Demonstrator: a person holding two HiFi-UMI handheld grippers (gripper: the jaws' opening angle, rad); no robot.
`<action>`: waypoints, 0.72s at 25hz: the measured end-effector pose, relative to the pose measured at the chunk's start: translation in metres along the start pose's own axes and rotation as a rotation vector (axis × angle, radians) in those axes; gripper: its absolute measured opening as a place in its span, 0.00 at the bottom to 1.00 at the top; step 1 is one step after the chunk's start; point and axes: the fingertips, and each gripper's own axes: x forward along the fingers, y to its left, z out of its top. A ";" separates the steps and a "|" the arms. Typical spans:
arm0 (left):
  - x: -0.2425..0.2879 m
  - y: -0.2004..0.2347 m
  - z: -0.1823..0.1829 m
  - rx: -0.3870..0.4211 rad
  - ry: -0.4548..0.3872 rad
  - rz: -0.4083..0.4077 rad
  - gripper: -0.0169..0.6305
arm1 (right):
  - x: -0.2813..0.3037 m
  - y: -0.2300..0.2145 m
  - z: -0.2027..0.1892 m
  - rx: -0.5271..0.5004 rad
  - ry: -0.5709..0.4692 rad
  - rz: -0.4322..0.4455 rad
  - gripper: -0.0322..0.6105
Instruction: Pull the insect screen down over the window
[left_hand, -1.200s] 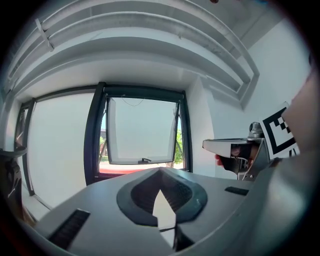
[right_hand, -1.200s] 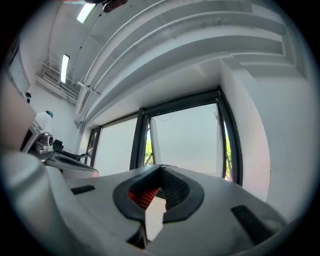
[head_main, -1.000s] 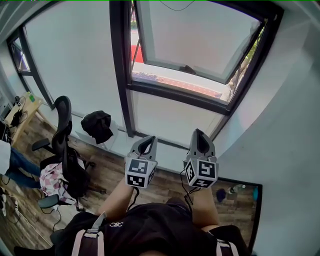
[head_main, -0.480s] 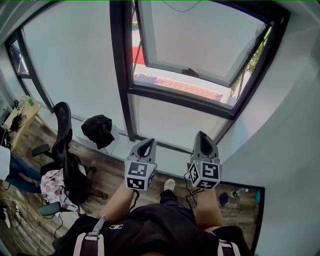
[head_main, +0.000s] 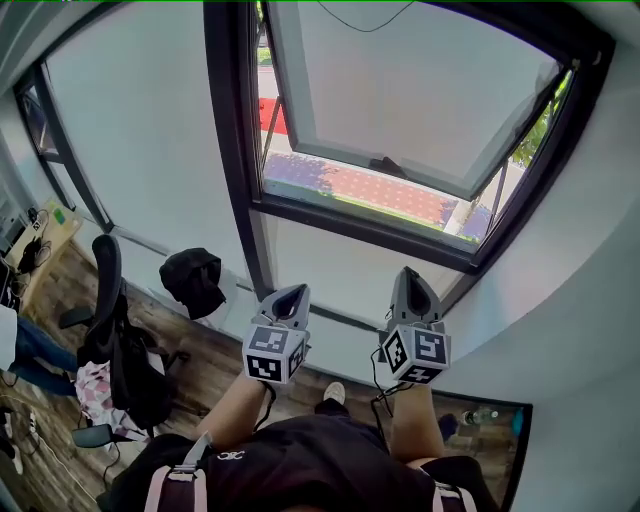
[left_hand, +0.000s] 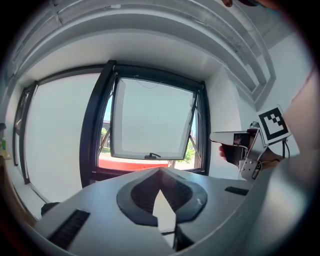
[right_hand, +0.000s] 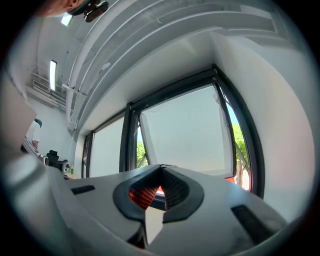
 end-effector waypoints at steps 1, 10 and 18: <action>0.016 0.001 0.003 -0.008 0.004 -0.001 0.05 | 0.012 -0.011 0.000 -0.001 0.001 -0.005 0.05; 0.159 0.008 0.039 -0.007 0.016 0.008 0.05 | 0.122 -0.099 -0.008 -0.037 0.017 -0.028 0.05; 0.249 0.018 0.067 0.042 -0.001 0.052 0.05 | 0.194 -0.147 -0.028 -0.013 0.051 0.001 0.05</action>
